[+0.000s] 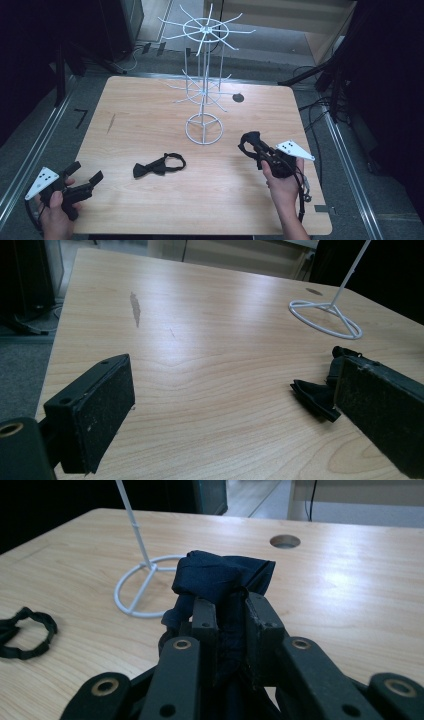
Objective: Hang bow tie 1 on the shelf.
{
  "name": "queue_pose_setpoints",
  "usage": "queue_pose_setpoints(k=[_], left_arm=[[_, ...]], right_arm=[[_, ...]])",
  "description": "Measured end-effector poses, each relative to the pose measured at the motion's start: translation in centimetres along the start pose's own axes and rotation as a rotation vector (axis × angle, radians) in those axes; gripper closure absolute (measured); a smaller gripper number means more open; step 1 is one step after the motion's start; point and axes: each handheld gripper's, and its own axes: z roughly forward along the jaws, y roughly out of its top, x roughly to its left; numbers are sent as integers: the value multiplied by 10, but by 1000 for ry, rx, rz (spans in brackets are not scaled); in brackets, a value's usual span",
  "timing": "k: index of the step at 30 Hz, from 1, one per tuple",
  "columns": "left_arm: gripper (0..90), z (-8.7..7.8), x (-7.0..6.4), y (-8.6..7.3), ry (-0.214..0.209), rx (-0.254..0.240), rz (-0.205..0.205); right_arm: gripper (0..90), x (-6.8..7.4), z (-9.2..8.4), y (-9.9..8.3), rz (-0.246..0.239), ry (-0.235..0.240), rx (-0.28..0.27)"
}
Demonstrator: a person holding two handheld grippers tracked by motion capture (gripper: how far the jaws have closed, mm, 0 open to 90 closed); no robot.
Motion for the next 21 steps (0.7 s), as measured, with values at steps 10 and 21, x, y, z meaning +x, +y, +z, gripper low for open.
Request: queue_pose_setpoints(k=[10,21], left_arm=[[37,0,0,0,-2,2,3],[37,0,0,0,-3,0,0]], right_arm=[[780,16,7,23,7,44,-45],[780,31,10,39,-7,70,-83]])
